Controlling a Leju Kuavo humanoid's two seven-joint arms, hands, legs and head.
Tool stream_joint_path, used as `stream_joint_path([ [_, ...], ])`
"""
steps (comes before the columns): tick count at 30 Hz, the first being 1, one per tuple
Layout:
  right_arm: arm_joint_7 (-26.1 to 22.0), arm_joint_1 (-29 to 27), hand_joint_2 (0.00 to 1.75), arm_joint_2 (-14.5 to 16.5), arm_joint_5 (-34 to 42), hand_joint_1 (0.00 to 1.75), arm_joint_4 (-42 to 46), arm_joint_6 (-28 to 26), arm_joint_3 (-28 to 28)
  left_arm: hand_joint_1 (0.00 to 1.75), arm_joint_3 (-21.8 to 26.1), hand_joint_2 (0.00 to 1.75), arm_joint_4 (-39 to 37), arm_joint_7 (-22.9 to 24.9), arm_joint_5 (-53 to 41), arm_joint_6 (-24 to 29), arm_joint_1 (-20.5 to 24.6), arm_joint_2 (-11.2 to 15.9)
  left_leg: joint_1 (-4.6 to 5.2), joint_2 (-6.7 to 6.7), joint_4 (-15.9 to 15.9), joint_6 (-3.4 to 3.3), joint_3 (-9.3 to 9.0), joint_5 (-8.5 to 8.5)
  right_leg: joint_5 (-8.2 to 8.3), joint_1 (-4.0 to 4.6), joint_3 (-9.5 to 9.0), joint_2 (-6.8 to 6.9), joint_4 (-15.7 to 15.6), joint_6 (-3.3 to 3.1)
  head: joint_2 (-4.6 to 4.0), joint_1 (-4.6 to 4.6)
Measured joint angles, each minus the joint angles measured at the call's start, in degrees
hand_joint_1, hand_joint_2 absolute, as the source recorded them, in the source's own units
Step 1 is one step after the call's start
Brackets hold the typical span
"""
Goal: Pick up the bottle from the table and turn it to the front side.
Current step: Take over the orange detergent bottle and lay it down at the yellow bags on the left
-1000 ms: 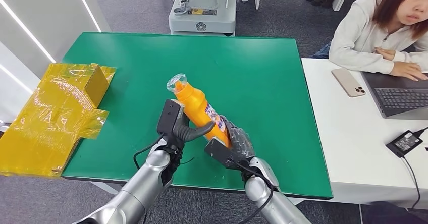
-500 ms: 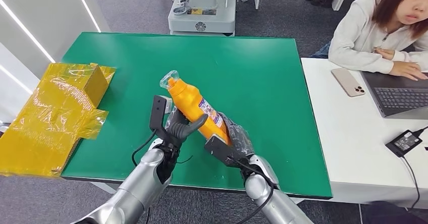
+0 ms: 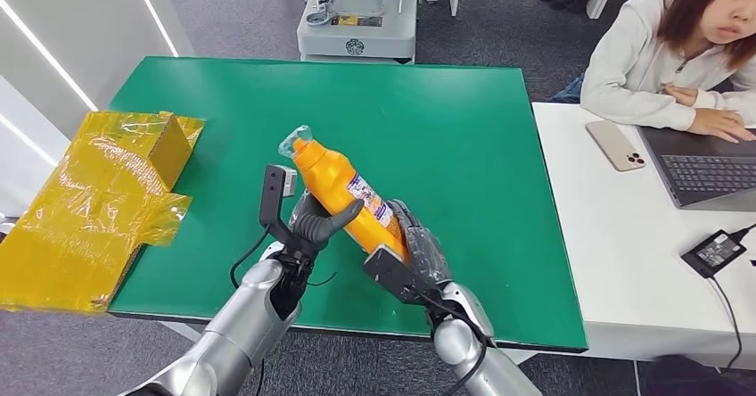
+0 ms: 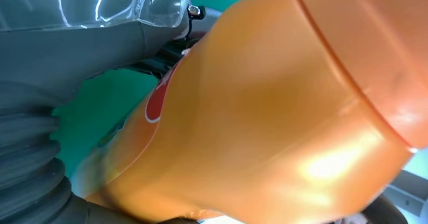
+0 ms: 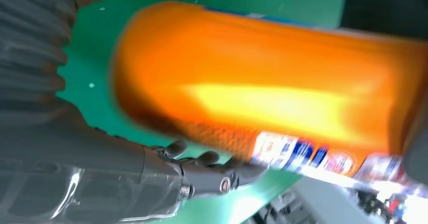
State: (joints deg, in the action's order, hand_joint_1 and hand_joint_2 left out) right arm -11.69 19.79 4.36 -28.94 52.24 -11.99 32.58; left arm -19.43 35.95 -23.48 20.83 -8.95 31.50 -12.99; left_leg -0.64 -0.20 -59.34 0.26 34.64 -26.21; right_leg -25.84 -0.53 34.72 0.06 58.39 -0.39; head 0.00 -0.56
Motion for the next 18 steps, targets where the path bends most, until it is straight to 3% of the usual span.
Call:
stream_joint_path([
  [4,-0.2,-2.1,1.75,-0.3,-0.4,0.0,2.7,-0.1,-1.2,1.75,-0.2,1.75,0.6,-2.6,-5.8,3.7,1.0,0.5,0.0,0.0,0.0,0.0,0.0,0.0,0.0,0.0,0.0,0.0,0.0,0.0,0.0,-0.01],
  [9,-0.3,-5.5,1.75,-0.8,-1.7,0.0,8.0,0.1,-2.5,1.75,-2.0,1.75,4.2,-7.4,-25.4,15.5,3.3,3.4,-0.02,0.0,0.0,0.01,-0.01,0.01,0.0,0.01,0.01,0.0,0.0,-0.01,0.0,-0.01],
  [14,-1.3,-9.1,1.75,-1.2,-3.1,0.0,14.3,0.2,-3.2,1.75,-3.3,1.75,6.7,-7.2,-46.1,25.1,8.3,7.6,-0.03,0.0,0.0,0.02,-0.02,0.02,0.0,0.03,0.01,-0.01,0.1,-0.01,0.0,-0.01],
  [18,-1.5,-10.8,1.75,-1.4,-3.9,0.0,18.0,0.0,-3.3,1.75,-3.9,1.75,7.0,-6.7,-52.3,27.9,10.8,9.6,-0.02,0.02,0.0,0.03,-0.02,0.02,0.0,0.02,0.0,-0.02,0.0,-0.01,0.0,0.0],
])
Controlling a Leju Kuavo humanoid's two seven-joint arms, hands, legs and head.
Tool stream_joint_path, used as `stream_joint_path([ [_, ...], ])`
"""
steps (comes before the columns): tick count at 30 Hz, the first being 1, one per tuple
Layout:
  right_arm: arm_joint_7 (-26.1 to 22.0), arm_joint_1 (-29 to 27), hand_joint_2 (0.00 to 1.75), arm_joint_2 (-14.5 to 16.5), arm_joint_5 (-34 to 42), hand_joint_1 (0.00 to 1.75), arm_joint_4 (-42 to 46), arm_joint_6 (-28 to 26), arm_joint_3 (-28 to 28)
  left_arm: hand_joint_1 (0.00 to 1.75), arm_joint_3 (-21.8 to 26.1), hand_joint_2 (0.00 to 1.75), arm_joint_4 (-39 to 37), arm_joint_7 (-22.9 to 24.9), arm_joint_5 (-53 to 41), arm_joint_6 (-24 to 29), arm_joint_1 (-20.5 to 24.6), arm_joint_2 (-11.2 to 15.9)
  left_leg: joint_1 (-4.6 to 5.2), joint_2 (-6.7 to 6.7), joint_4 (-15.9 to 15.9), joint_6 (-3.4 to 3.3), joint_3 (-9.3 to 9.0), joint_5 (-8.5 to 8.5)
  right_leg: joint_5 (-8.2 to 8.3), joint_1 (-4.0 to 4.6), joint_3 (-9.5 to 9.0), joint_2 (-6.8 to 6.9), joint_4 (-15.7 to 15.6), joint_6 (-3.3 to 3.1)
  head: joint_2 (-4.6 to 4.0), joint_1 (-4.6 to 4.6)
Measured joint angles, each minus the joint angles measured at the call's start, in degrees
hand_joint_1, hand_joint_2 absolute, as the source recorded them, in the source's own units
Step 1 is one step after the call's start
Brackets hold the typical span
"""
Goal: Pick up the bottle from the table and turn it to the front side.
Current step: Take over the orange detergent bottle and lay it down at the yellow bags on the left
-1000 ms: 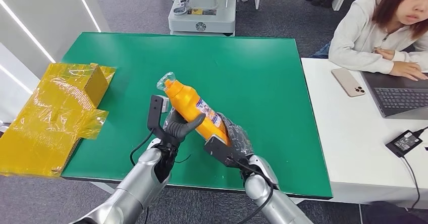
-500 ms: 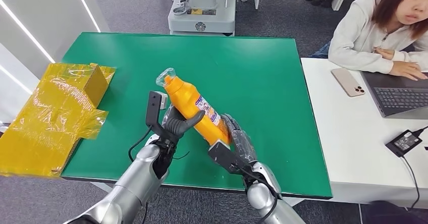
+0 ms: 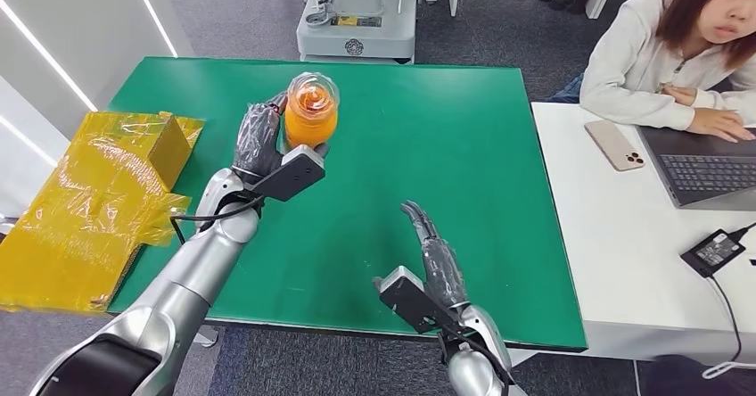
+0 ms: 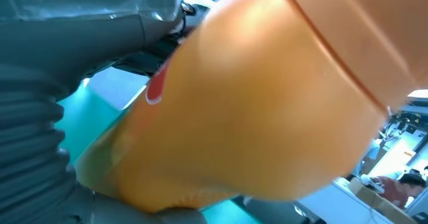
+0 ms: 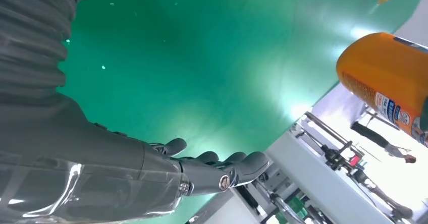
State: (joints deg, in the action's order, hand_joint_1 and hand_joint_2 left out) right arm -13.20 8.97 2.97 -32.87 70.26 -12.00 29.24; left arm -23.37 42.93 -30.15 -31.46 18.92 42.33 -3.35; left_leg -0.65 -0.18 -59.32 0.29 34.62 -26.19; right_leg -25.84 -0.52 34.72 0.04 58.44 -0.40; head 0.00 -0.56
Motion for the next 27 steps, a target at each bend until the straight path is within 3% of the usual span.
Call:
stream_joint_path([
  [5,0.0,-0.9,1.75,-0.2,-0.5,0.0,2.3,-0.2,-0.1,1.75,-0.9,1.75,0.0,1.8,-7.4,4.0,0.9,1.3,0.01,0.0,0.0,0.0,0.01,0.0,0.0,-0.01,0.0,0.0,0.0,0.0,0.0,0.0],
  [9,0.4,-3.0,1.75,-0.7,-4.1,0.0,4.9,-2.7,-0.5,1.75,-3.8,1.75,-1.8,8.0,-27.0,11.5,3.1,3.7,0.01,0.0,0.0,0.0,0.01,0.0,0.0,-0.01,0.0,0.0,0.0,0.0,0.0,-0.01],
  [12,0.4,-5.4,1.75,-1.4,-6.0,0.0,7.2,-4.7,-1.0,1.75,-6.5,1.75,-5.6,15.8,-41.8,12.9,5.3,6.0,0.0,0.07,0.0,0.0,-0.01,-0.01,0.0,-0.01,0.01,-0.06,0.0,0.0,0.0,0.0],
  [17,-0.5,-8.9,1.75,-2.7,-5.7,0.0,10.6,-6.4,-1.4,1.75,-11.1,1.75,-13.9,26.9,-54.2,7.3,7.0,9.3,0.0,0.21,0.0,0.0,-0.03,-0.01,0.0,0.0,0.04,-0.21,0.0,-0.01,0.0,0.01],
  [24,-0.4,-12.5,1.75,-4.4,-4.3,0.0,13.4,-8.3,-1.4,1.75,-12.5,1.75,-21.5,31.7,-54.7,0.0,6.2,15.1,-0.01,0.27,0.1,0.06,-0.01,-0.05,-0.03,0.0,0.12,-0.28,0.0,-0.04,0.0,-0.01],
  [27,-0.3,-13.1,1.75,-4.7,-4.3,0.0,13.7,-8.5,-1.5,1.75,-14.3,1.75,-23.5,34.3,-54.7,-6.0,5.7,17.0,-0.01,0.26,0.1,0.06,0.02,-0.05,-0.04,0.01,0.12,-0.26,0.0,-0.05,0.0,0.0],
])
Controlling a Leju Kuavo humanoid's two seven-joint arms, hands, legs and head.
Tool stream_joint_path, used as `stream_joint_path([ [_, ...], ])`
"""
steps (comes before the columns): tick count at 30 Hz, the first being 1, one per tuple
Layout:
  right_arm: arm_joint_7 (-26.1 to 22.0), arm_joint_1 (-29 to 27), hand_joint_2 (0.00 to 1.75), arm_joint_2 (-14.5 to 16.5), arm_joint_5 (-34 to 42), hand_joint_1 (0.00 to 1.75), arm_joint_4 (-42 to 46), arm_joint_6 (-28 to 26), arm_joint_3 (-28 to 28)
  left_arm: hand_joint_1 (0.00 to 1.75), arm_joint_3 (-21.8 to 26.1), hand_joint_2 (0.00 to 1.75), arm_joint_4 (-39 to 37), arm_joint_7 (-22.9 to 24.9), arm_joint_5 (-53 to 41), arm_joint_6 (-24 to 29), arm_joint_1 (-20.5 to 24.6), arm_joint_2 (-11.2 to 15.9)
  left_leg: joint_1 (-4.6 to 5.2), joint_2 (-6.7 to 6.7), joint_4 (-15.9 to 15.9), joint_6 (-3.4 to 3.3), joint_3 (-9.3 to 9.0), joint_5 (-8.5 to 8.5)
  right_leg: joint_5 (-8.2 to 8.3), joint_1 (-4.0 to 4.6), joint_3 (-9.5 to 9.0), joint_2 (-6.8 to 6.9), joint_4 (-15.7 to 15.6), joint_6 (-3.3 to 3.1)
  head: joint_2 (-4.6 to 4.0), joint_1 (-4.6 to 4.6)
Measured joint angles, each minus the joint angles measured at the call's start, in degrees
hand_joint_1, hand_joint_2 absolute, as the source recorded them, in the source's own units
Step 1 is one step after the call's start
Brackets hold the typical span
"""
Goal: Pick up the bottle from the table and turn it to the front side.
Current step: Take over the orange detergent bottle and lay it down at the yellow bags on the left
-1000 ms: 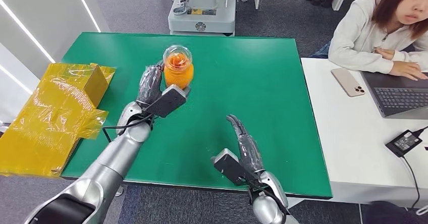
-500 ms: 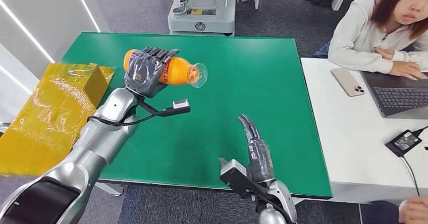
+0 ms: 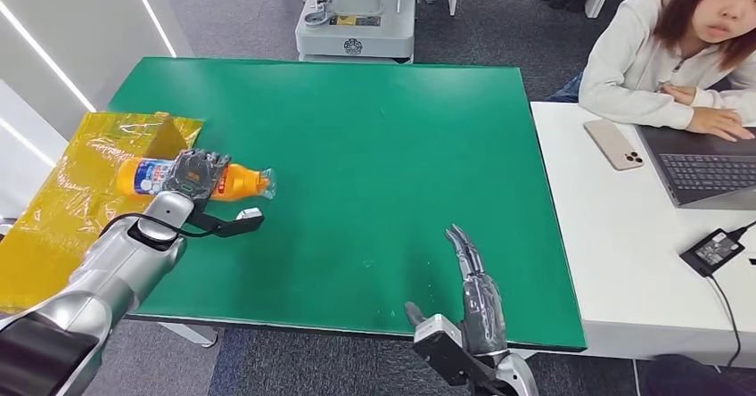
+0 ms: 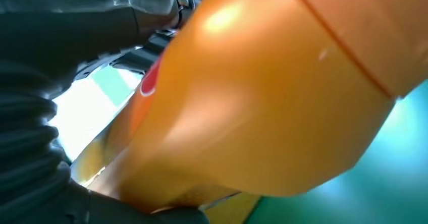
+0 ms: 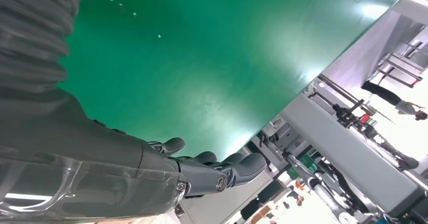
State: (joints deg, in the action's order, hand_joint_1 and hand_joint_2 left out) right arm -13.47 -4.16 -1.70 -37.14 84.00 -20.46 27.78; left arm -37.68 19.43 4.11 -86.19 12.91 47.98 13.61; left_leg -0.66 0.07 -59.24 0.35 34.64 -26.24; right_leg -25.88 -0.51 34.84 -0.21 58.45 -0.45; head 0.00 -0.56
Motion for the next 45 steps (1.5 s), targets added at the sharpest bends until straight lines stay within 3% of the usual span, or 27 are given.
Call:
stream_joint_path([
  [4,0.1,-0.1,1.75,0.0,0.0,0.0,-0.2,-0.1,0.0,1.75,-1.1,1.75,-1.8,2.7,0.1,-10.9,-0.5,1.6,0.0,0.0,0.0,0.0,0.02,0.0,0.0,0.0,-0.02,0.0,0.0,0.0,0.0,0.01],
  [7,0.0,-0.1,1.75,0.0,0.0,0.0,-0.8,0.0,0.0,1.75,-1.1,1.75,-2.4,3.6,0.1,-16.1,-0.6,2.8,0.01,-0.04,0.0,0.0,-0.04,-0.01,0.0,-0.01,-0.11,0.06,0.0,0.0,0.0,0.01],
  [17,-0.7,0.6,1.75,0.1,0.0,0.0,-2.9,1.0,0.4,1.75,-1.5,1.75,-3.2,3.6,0.0,-19.4,-1.1,5.4,0.0,0.01,0.0,0.01,-0.33,-0.01,-0.01,-0.02,-0.37,0.02,0.0,-0.02,0.0,0.01],
  [21,-1.1,1.3,1.75,0.1,0.0,0.0,-3.6,1.3,0.9,1.75,-1.5,1.75,-3.2,2.0,0.0,-14.5,-2.4,6.8,0.0,0.0,0.1,0.03,-0.46,0.0,-0.03,-0.02,-0.43,0.02,0.0,-0.05,0.0,0.01],
  [25,-1.1,1.5,1.75,0.1,0.0,0.0,-3.6,1.3,1.1,0.0,-1.5,1.75,-3.2,1.1,0.0,-11.1,-3.3,7.4,0.0,-0.04,0.1,0.06,-0.47,0.02,-0.04,-0.01,-0.47,0.09,0.1,-0.07,0.0,0.01],
  [28,-1.0,1.5,1.75,0.1,0.0,0.0,-3.5,1.6,1.1,0.0,-1.4,1.75,-3.2,-1.3,0.1,-6.7,-3.9,7.8,0.01,-0.04,0.1,0.06,-0.47,0.03,-0.04,-0.01,-0.46,0.1,0.1,-0.07,0.0,0.0],
  [34,0.0,0.9,1.75,-0.2,0.2,0.0,-1.8,2.1,1.7,0.0,0.4,1.75,-3.0,-9.3,3.1,7.1,-6.5,7.5,0.03,-0.08,0.1,0.06,-0.45,0.02,-0.05,-0.02,-0.45,0.14,0.0,-0.06,0.0,0.01],
  [40,2.1,-0.2,1.75,-0.5,-0.1,0.0,0.4,2.3,2.1,0.0,5.8,1.75,-1.7,-15.4,8.9,15.1,-8.9,4.0,0.05,-0.14,0.0,0.05,-0.42,0.02,-0.04,-0.05,-0.45,0.2,0.0,-0.05,0.0,0.02],
  [45,3.2,-1.0,1.75,-0.6,-0.1,0.0,1.7,2.1,2.1,0.0,11.4,1.75,0.0,-22.4,18.9,17.8,-10.4,-0.3,0.05,-0.14,0.0,0.05,-0.39,0.03,-0.02,-0.05,-0.38,0.19,0.0,-0.03,0.0,0.0],
])
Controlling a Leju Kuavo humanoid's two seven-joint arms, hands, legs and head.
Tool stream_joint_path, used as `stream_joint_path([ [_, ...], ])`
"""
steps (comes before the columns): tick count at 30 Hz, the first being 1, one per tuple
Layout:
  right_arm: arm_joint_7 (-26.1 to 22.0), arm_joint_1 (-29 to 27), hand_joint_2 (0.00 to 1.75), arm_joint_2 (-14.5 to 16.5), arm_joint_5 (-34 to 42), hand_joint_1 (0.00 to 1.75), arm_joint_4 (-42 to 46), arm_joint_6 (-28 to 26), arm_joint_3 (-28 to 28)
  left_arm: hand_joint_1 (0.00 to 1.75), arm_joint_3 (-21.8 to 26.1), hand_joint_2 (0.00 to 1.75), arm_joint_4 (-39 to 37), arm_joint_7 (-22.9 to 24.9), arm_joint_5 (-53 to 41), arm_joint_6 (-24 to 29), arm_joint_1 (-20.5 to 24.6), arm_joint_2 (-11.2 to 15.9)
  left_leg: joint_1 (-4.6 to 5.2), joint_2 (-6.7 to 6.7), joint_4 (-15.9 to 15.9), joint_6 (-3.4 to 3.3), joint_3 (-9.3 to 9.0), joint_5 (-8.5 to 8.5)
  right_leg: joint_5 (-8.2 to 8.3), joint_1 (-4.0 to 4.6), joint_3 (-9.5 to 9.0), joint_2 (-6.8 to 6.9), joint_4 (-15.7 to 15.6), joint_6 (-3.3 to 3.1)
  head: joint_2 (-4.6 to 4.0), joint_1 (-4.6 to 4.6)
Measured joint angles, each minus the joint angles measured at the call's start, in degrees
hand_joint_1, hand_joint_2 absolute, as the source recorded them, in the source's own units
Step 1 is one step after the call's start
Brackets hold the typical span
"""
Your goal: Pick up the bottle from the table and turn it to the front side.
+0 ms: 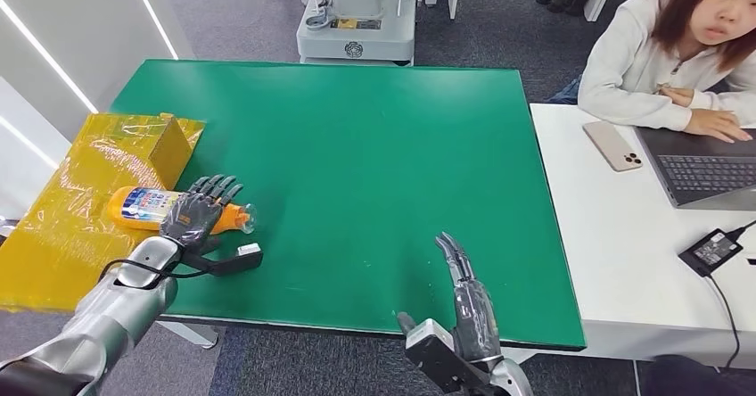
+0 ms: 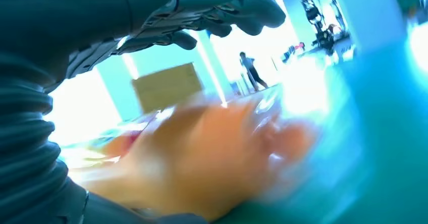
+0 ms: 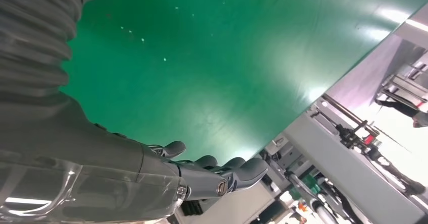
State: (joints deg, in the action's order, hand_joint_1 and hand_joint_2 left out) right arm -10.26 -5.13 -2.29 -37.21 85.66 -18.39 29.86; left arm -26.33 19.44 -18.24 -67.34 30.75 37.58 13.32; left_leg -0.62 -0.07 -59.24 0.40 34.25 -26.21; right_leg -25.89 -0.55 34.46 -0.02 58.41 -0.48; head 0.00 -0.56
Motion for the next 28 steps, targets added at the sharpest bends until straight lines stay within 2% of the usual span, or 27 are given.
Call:
stream_joint_path([
  [4,0.8,-0.5,1.75,0.0,0.1,0.0,0.6,-0.8,0.0,0.0,7.2,1.75,4.5,-9.9,18.9,-5.5,-1.4,-5.3,0.0,-0.08,0.0,-0.01,0.07,0.0,0.0,0.0,0.0,0.06,0.0,0.01,0.0,0.01],
  [6,0.7,-0.7,1.75,0.0,0.4,0.0,0.6,-1.1,0.0,0.0,10.2,1.75,8.4,-12.5,28.6,-9.4,-2.7,-7.8,0.0,-0.03,0.0,-0.03,0.09,-0.02,0.0,0.0,0.02,0.0,0.0,0.01,0.0,0.01],
  [10,0.0,-0.8,1.75,0.0,1.0,0.0,0.0,-1.1,0.1,0.0,13.9,1.75,17.1,-13.3,42.7,-14.2,-6.1,-11.1,0.0,0.0,0.0,-0.05,0.11,-0.08,0.0,0.0,0.06,-0.02,0.0,0.01,0.0,0.01],
  [15,-1.3,-0.6,1.75,0.0,1.9,0.0,-1.2,-1.6,0.3,0.0,16.4,1.75,30.3,-14.7,54.5,-14.1,-12.4,-13.7,-0.02,0.04,0.0,-0.03,0.15,-0.11,-0.02,0.0,0.11,-0.06,0.0,0.01,0.0,0.01],
  [20,-2.7,-0.3,1.75,0.0,3.3,0.0,-1.6,-2.2,0.3,0.0,15.7,1.75,46.0,-14.1,59.3,-11.8,-19.7,-15.0,-0.02,0.04,0.0,-0.05,0.19,-0.13,-0.07,0.01,0.14,-0.04,0.0,0.04,0.0,0.02],
  [24,-3.6,-0.2,1.75,0.0,4.5,0.0,-1.7,-2.3,0.2,0.0,15.0,1.75,52.1,-14.6,60.4,-11.6,-22.3,-15.1,-0.01,0.04,0.0,-0.06,0.2,-0.14,-0.07,0.01,0.13,-0.03,0.0,0.04,0.0,0.0],
  [28,-8.0,-0.8,1.75,0.2,12.0,0.0,-0.1,-2.9,-0.5,0.0,11.5,1.75,57.8,-16.4,60.4,-12.0,-25.5,-15.3,0.0,0.01,0.0,-0.07,0.2,-0.14,-0.07,0.0,0.13,0.0,0.0,0.04,0.0,0.0],
])
